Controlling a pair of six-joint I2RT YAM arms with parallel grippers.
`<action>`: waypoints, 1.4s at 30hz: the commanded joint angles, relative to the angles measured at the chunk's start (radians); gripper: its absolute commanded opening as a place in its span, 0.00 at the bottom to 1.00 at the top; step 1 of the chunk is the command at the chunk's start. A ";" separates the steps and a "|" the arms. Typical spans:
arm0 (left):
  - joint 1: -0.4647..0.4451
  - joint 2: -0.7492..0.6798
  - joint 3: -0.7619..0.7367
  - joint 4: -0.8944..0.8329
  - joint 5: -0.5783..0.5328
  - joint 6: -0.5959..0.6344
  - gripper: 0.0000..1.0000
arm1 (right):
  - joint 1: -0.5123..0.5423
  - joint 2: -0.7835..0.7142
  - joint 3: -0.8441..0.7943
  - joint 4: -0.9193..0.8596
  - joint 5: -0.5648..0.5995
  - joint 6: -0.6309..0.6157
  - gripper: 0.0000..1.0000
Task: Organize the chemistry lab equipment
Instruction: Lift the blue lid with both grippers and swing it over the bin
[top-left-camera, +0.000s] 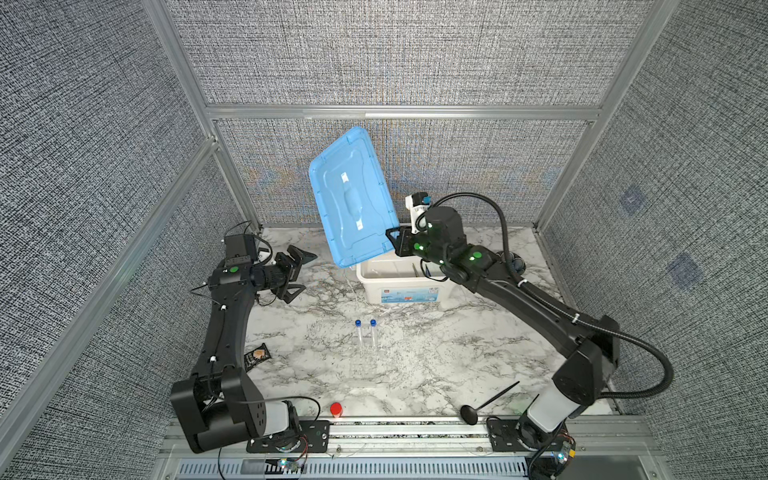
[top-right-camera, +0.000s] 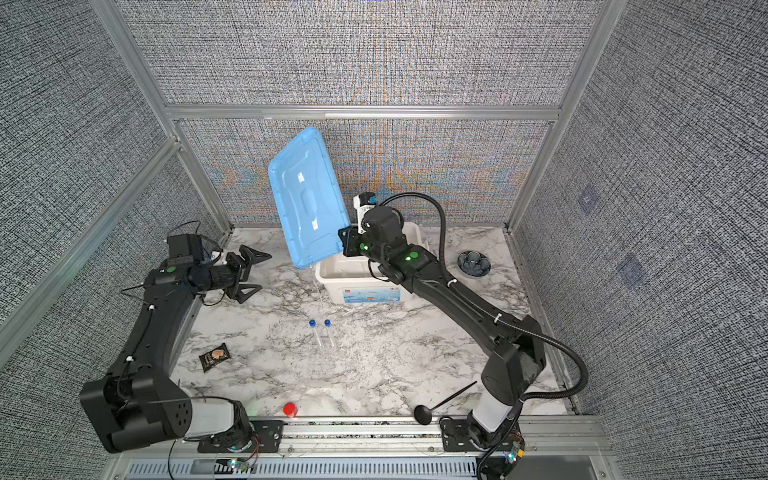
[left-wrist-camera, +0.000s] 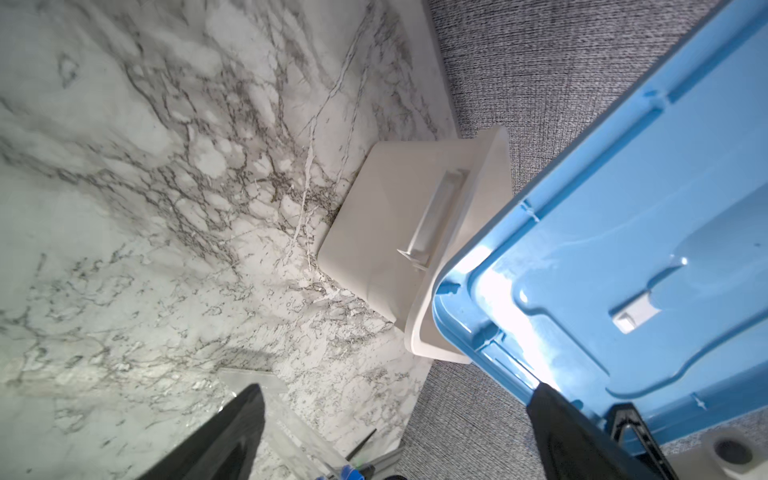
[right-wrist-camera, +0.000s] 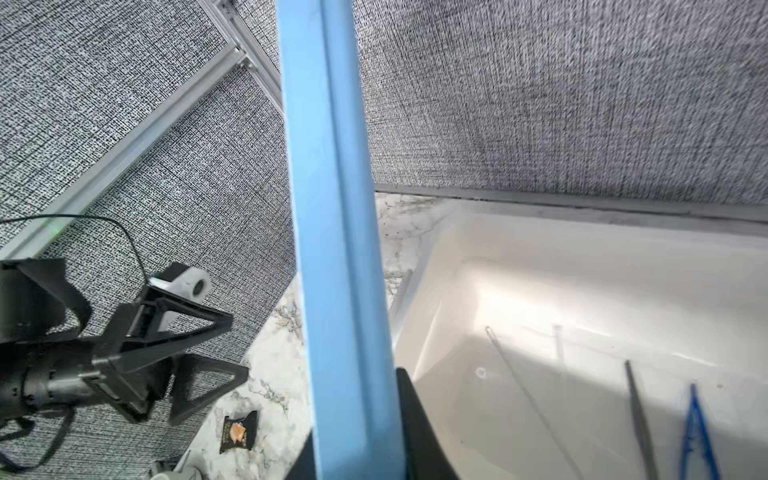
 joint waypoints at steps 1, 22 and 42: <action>-0.012 -0.057 0.009 0.013 -0.047 0.125 0.99 | -0.021 -0.061 -0.009 0.017 -0.056 -0.209 0.12; -0.198 0.003 0.173 0.319 0.095 -0.087 0.99 | -0.091 -0.398 -0.301 0.155 0.440 -1.289 0.09; -0.200 0.044 0.053 0.361 0.088 -0.108 0.99 | -0.078 -0.321 -0.543 0.396 0.461 -1.644 0.10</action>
